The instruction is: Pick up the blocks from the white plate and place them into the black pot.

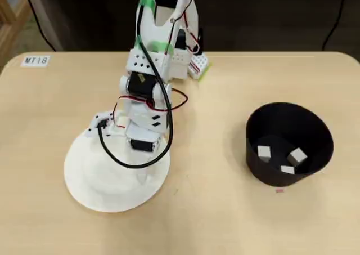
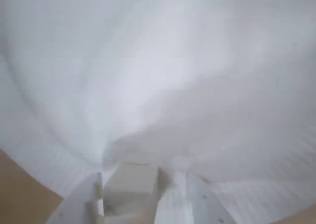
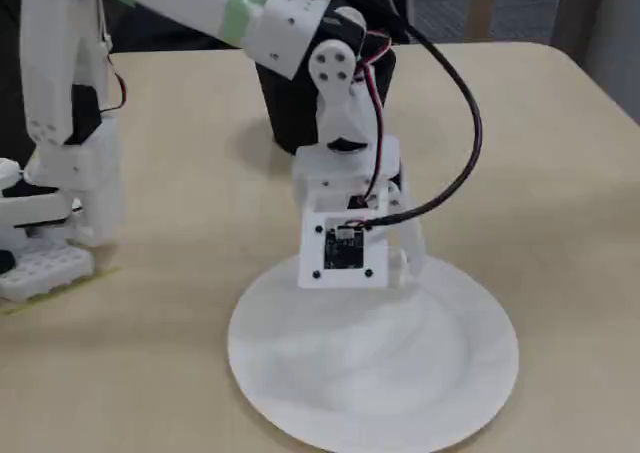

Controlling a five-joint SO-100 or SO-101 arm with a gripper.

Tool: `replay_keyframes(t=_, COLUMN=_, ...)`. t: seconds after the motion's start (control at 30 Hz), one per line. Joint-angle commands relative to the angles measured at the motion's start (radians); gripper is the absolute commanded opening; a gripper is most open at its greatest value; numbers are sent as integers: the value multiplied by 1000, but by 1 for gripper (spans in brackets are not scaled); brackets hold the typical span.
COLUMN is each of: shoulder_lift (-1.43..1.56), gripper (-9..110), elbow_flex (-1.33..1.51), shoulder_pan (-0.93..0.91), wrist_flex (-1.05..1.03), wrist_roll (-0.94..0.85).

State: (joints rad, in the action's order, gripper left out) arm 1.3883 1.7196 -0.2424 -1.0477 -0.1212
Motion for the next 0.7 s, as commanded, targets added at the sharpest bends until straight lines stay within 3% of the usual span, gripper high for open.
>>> replay_keyframes(t=0.0, shoulder_lift=-3, gripper=19, elbow_flex=-28, shoulder_pan=-5, wrist_flex=20, wrist_roll=2)
replay_keyframes(t=0.23, shoulder_lift=-43, gripper=-2, elbow_flex=-81, shoulder_pan=-8, wrist_flex=29, wrist_roll=32)
replay_keyframes(t=0.5, shoulder_lift=-11, gripper=-2, elbow_flex=-106, shoulder_pan=-9, wrist_flex=54, wrist_roll=6)
replay_keyframes(t=0.67, shoulder_lift=232, gripper=-2, elbow_flex=-34, shoulder_pan=21, wrist_flex=190, wrist_roll=-44)
